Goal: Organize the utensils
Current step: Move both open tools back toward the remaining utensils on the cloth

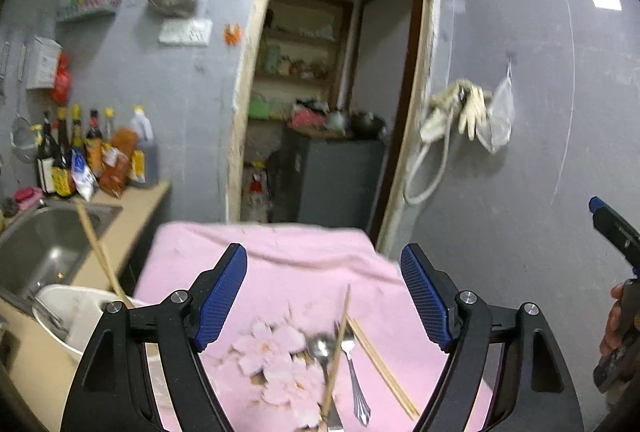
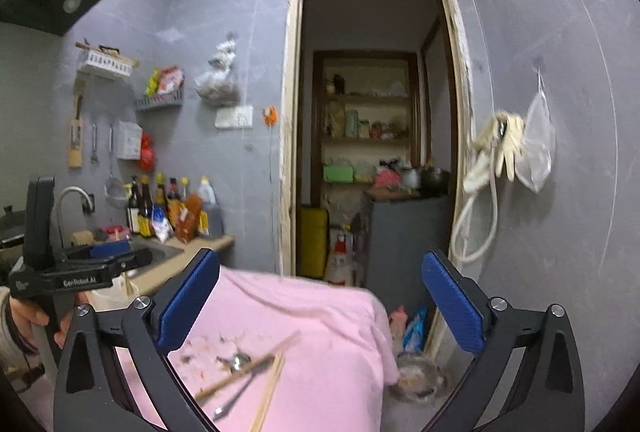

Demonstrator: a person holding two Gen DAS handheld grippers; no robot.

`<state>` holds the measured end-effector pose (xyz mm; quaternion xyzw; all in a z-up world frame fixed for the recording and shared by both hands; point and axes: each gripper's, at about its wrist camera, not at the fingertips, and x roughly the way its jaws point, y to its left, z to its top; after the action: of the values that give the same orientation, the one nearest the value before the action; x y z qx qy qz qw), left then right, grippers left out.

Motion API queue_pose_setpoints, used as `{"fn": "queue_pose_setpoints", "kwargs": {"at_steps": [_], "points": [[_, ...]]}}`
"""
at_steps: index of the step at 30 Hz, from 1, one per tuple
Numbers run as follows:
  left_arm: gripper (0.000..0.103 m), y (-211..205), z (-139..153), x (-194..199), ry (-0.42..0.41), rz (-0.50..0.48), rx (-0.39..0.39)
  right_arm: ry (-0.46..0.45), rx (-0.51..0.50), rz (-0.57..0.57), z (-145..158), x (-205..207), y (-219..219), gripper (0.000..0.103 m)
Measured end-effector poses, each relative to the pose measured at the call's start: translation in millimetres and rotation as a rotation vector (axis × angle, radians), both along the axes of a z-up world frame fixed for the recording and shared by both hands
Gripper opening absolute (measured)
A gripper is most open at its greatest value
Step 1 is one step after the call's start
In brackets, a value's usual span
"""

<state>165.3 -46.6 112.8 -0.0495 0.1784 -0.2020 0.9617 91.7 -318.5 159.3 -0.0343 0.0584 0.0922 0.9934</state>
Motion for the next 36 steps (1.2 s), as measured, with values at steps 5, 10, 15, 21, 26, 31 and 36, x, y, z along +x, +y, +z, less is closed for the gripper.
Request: {"fn": "queue_pose_setpoints", "kwargs": {"at_steps": [5, 10, 15, 21, 26, 31, 36], "points": [[0.074, -16.3, -32.8, 20.7, 0.107, -0.025, 0.08, 0.13, 0.046, 0.016, -51.7, 21.3, -5.3, 0.103], [0.074, -25.2, -73.5, 42.7, 0.241, -0.035, 0.132, 0.282, 0.067, 0.029, -97.8, 54.8, 0.4, 0.103], [0.074, -30.9, -110.2, 68.0, 0.377, -0.061, 0.181, 0.457, 0.028, 0.034, -137.9, 90.6, 6.3, 0.091], [0.074, -36.9, -136.1, 89.5, 0.429, -0.076, 0.246, 0.602, -0.001, 0.077, -172.1, 122.3, 13.5, 0.053], [0.073, -42.8, -149.5, 104.4, 0.431, -0.089, 0.279, 0.651, -0.026, 0.115, -187.3, 135.8, 22.1, 0.04], [0.061, -49.1, -161.4, 117.1, 0.449, -0.121, 0.304, 0.693, -0.049, 0.148, -198.3, 148.6, 28.9, 0.033], [0.04, -54.5, -175.4, 131.0, 0.476, -0.165, 0.325, 0.734, -0.048, 0.177, -205.2, 160.8, 34.9, 0.027]]}}
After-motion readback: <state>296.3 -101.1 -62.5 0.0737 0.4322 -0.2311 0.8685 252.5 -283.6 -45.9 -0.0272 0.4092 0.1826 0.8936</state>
